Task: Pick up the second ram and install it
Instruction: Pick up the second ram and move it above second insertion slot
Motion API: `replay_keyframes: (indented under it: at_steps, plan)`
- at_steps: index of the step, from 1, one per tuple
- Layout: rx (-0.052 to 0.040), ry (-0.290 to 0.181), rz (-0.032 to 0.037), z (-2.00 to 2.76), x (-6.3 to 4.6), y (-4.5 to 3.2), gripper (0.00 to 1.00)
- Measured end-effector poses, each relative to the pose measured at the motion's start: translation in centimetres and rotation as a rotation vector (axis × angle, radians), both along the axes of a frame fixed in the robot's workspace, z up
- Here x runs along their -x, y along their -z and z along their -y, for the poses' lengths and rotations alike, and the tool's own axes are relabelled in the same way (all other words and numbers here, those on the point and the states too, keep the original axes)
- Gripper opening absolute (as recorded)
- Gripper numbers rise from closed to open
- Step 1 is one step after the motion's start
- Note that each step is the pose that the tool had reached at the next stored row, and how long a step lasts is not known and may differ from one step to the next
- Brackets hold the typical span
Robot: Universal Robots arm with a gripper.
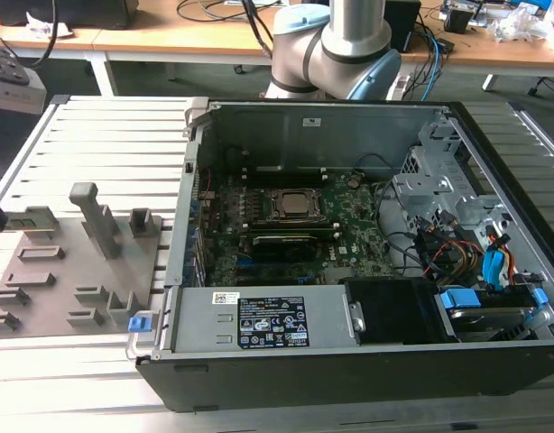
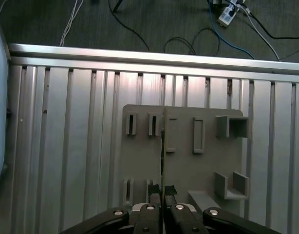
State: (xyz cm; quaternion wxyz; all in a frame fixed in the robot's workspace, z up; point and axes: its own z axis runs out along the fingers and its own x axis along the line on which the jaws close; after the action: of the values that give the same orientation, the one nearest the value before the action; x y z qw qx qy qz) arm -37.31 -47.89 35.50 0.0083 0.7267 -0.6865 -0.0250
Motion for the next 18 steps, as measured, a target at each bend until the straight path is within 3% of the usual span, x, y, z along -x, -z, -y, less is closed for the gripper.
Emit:
replay_keyframes:
  at_steps: [3, 12, 14, 18]
  plan:
    - [0.0, 0.0, -0.0001, -0.22, 0.0, -0.72, 0.14]
    - [-0.0018, 0.0, 0.0, -2.3, 0.0, -2.35, 0.14]
    - [-0.0027, 0.0, -0.0002, -2.57, 0.0, -2.6, 0.14]
    - [-0.003, 0.0, -0.0001, -3.06, -0.1, -5.32, 0.14]
